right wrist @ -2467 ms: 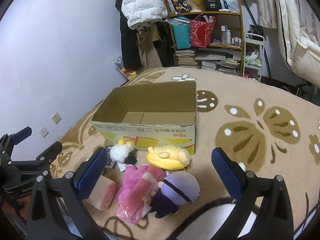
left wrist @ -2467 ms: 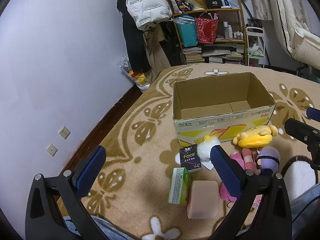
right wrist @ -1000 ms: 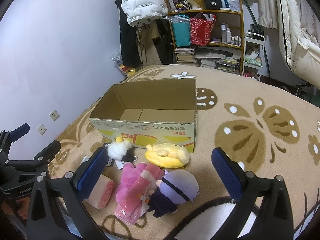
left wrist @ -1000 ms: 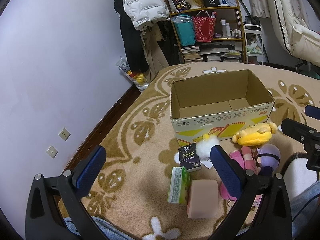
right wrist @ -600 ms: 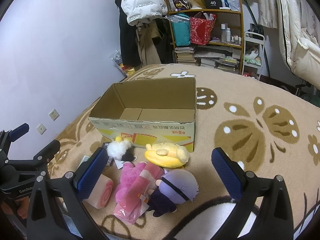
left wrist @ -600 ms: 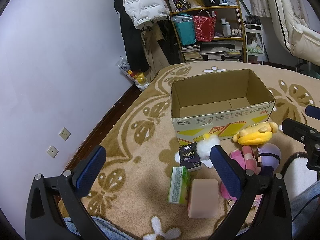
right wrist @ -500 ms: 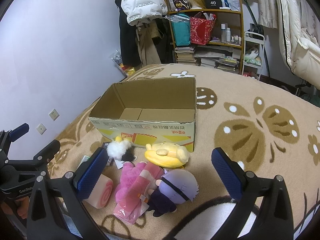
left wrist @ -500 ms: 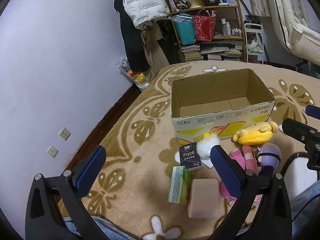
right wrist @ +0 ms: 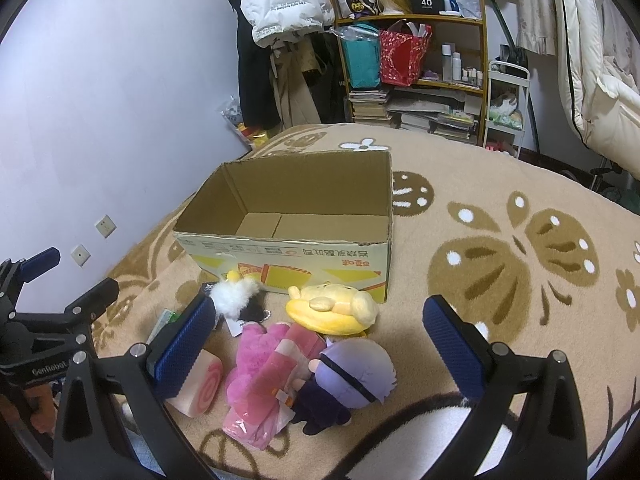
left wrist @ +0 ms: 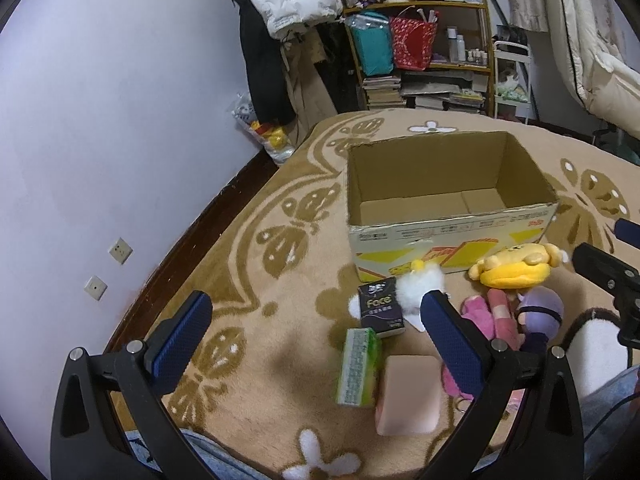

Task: Organize soft objects
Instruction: 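Grasp the green tissue pack with the left tool while the right tool grasps the yellow dog plush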

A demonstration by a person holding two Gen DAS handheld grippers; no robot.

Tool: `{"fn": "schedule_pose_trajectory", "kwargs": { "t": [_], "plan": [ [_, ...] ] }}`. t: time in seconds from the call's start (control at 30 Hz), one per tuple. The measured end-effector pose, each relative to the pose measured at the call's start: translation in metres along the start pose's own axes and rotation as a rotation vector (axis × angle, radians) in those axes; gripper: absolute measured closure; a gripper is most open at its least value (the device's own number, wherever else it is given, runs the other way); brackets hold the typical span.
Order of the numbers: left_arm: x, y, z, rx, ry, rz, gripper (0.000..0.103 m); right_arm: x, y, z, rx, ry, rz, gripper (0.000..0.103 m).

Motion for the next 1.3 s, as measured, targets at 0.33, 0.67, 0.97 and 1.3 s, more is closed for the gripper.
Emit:
{"fn": "schedule_pose_trajectory", "kwargs": {
  "t": [0.33,0.67,0.97,1.3],
  "plan": [
    [0.042,0.003,0.006,-0.032,0.027,0.137,0.0,0.024,0.014,-0.016,0.002,-0.003,0.047,0.0],
    [0.087,0.011,-0.002,-0.067,0.069,0.28,0.0,0.048,0.026,-0.016,-0.042,0.007,0.137,0.0],
    [0.12,0.032,0.0,-0.106,0.098,0.433,0.0,0.082,0.023,-0.016,-0.038,0.015,0.205,0.0],
    [0.134,0.044,-0.009,-0.12,0.155,0.516,0.021,0.121,0.013,-0.017,-0.021,0.004,0.26,0.0]
  ]
}}
Point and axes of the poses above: each gripper's, at about its wrist camera, not at the fingertips, and x roughly the way its jaws point, z to its left, y to its underside, the point moved 4 cm from there along x, roughly the way its jaws point, and after that the axes turned 2 degrees about z, right-handed, at the moved point
